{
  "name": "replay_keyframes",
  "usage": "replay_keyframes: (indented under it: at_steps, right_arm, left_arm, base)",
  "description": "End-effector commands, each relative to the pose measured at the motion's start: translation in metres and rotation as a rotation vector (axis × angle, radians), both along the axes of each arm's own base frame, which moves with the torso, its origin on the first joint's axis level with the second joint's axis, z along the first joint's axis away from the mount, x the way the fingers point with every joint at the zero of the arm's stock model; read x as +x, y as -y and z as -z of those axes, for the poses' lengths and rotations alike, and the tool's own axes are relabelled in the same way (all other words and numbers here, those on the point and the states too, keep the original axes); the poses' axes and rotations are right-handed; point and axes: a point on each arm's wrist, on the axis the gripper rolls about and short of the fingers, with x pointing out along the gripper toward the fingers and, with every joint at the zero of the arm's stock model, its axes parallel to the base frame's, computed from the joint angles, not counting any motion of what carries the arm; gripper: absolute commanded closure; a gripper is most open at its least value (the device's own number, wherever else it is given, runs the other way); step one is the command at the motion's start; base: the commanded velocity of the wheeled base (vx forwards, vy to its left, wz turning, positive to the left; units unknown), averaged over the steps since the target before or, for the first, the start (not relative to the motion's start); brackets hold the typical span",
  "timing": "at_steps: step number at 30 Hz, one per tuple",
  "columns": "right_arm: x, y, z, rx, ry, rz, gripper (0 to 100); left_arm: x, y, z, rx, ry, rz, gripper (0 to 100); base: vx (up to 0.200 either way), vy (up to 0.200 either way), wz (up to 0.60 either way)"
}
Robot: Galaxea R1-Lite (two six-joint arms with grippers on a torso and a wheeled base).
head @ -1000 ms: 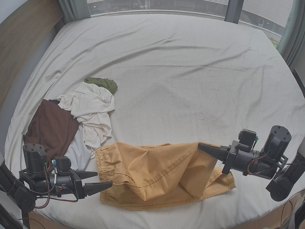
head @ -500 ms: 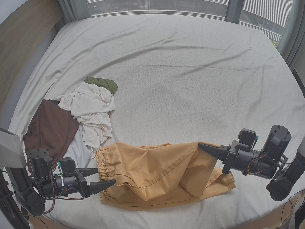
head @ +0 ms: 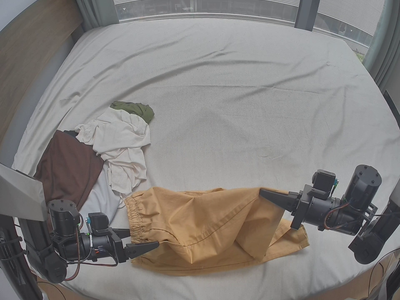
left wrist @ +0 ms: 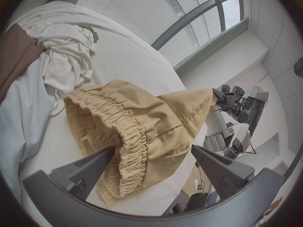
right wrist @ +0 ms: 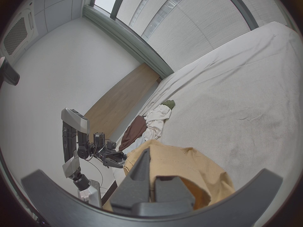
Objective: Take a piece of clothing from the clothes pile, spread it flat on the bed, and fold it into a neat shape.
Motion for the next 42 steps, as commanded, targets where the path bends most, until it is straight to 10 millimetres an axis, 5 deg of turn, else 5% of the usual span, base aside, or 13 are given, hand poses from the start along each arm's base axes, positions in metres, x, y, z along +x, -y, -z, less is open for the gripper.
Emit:
replay_keyframes:
  at_steps: [1, 12, 36, 37, 42]
  right_arm:
    - [0.0, 0.0, 0.001, -0.001, -0.002, 0.0, 100]
    - [0.0, -0.001, 0.001, -0.001, -0.002, -0.003, 100]
    - [0.003, 0.0, -0.002, 0.006, 0.009, 0.004, 100]
    - [0.003, 0.0, -0.002, 0.006, 0.011, 0.004, 100]
    - [0.003, 0.0, -0.002, 0.006, 0.011, 0.004, 100]
  left_arm:
    - [0.002, 0.005, -0.005, -0.019, 0.015, 0.013, 0]
    - [-0.004, 0.022, -0.02, -0.105, -0.024, 0.051, 0]
    - [-0.012, 0.021, -0.005, -0.077, -0.109, 0.054, 0]
    - [-0.012, 0.021, -0.005, -0.076, -0.111, 0.053, 100]
    - [-0.011, 0.021, -0.005, -0.077, -0.111, 0.051, 100]
  base:
    - [0.0, 0.0, 0.0]
    - [0.0, 0.0, 0.0]
    - [0.0, 0.0, 0.0]
    - [0.0, 0.0, 0.0]
    - [0.0, 0.0, 0.0]
